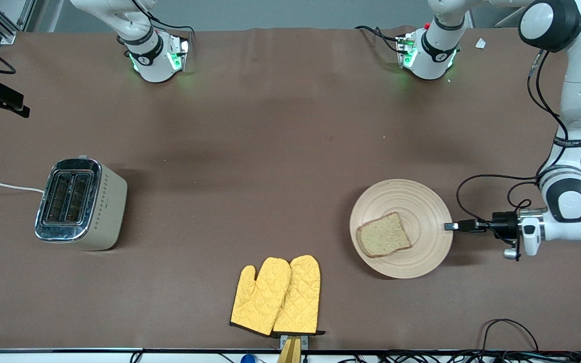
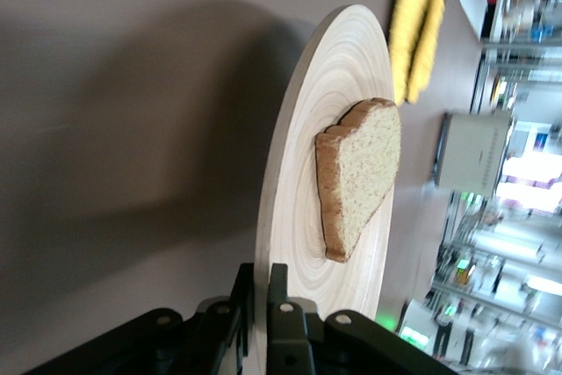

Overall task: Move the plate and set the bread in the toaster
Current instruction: 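Push the wooden plate with the left gripper toward the toaster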

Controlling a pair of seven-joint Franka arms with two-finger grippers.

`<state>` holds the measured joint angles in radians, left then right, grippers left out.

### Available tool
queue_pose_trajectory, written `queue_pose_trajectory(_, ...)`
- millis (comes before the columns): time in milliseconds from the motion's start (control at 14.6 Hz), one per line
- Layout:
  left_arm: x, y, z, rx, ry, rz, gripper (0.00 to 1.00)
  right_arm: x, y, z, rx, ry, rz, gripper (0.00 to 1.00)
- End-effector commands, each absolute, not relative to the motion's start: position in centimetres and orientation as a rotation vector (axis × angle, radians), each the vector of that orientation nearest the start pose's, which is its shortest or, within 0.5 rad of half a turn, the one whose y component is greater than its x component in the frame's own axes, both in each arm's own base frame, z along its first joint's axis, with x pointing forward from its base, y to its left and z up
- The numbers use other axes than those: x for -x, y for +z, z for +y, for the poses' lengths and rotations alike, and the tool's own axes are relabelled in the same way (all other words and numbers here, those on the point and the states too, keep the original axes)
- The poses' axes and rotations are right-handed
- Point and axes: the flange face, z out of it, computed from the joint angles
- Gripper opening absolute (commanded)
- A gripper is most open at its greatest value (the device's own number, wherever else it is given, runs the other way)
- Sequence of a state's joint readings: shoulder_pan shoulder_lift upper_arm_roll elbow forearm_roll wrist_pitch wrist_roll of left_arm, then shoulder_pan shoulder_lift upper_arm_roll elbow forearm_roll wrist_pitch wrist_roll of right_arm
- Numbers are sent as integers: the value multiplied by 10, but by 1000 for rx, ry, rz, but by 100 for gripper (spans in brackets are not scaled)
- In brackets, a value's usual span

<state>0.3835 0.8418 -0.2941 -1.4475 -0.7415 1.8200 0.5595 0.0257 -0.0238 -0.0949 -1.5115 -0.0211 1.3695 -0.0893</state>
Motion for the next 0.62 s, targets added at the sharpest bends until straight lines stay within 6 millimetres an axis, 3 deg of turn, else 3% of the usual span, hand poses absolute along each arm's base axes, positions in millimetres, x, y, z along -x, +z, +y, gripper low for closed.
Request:
queue_pose_trajectory(0, -689, 257, -31, -2184, -168, -171, 0, -519, 642, -21, 3137, 220, -60, 100)
queue_pose_trajectory(137, -688, 260, -107, -2192, -156, -248, 0, -519, 639, -6, 3137, 242, -107, 100)
queue_pose_trajectory(342, -678, 261, -199, -2181, -169, -268, 0, -516, 635, 16, 3138, 281, -155, 100)
queue_pose_trajectory(548, -647, 242, -287, -2077, -193, -180, 0, -522, 630, 28, 3122, 245, -183, 100)
